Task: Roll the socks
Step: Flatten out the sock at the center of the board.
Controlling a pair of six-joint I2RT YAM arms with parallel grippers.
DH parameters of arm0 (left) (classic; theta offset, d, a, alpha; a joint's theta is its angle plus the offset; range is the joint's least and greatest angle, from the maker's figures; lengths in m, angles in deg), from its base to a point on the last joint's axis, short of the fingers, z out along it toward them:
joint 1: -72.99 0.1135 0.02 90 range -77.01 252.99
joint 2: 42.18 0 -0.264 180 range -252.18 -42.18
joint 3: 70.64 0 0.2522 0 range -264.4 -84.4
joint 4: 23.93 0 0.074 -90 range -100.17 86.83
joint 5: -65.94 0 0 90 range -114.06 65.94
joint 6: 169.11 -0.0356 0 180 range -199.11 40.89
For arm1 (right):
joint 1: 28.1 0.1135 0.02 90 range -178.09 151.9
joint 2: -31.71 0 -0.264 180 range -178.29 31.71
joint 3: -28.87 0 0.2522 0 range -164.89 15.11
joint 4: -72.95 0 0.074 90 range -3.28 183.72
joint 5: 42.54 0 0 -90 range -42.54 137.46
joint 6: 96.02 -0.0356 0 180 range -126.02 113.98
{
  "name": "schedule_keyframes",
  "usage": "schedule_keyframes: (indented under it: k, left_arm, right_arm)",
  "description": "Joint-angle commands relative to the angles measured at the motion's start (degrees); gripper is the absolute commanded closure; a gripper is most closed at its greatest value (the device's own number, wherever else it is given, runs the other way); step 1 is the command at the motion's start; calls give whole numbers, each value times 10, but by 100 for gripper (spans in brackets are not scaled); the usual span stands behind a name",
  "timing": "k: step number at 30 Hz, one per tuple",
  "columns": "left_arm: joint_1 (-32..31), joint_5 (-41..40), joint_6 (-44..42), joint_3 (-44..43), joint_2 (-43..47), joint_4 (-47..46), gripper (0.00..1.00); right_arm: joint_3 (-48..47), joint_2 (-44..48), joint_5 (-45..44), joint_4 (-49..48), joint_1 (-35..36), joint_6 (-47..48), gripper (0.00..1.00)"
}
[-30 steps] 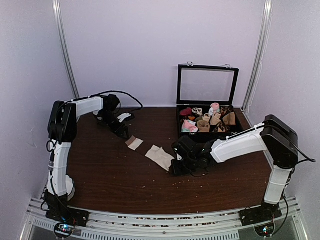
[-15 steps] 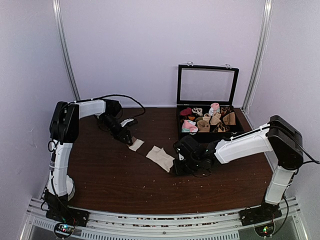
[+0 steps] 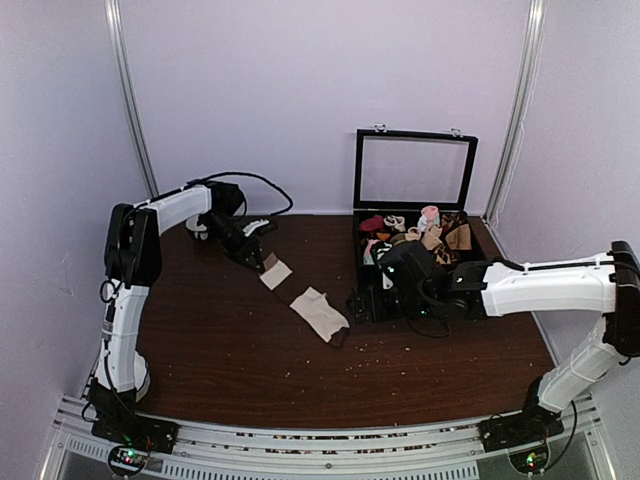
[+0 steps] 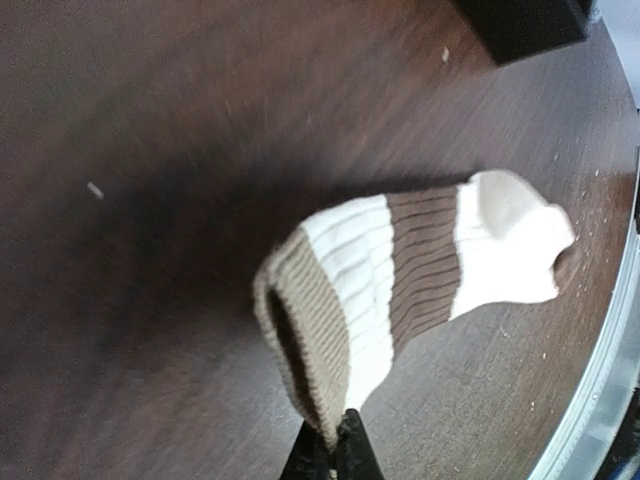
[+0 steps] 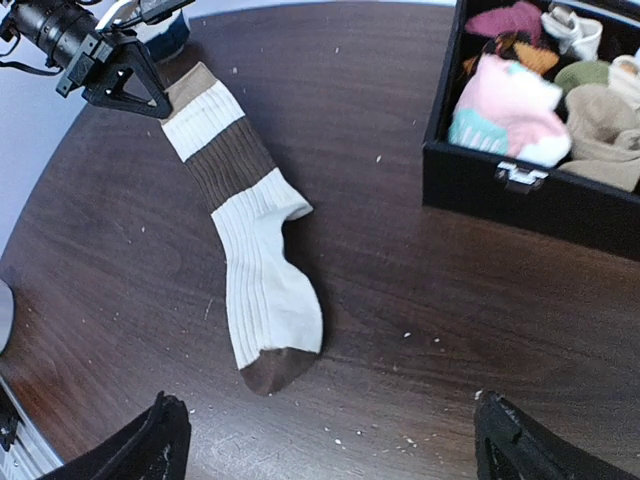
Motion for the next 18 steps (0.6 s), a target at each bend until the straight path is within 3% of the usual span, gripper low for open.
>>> schedule_keyframes:
  k: [1,4,7,12,18]
  left_arm:
    - [-3,-61,-36,-134,57,55,100]
    - [-12,-118,-60,-216,90,49,100]
    - [-39,-170,-90,-187,168,-16,100]
    - [-122,-263,-143,-44,299,-139,100]
    - [-187,-212,-115,172,362,-150,100]
  right_arm:
    - [48,102,-108,-33,3,34,0]
    - [137,201,-105,-183,-6,31,0]
    - [224,267,-64,-321,-27,28,0]
    - [174,255,-30,-231,-30,71,0]
    - [186,248,5,-232,-28,71,0]
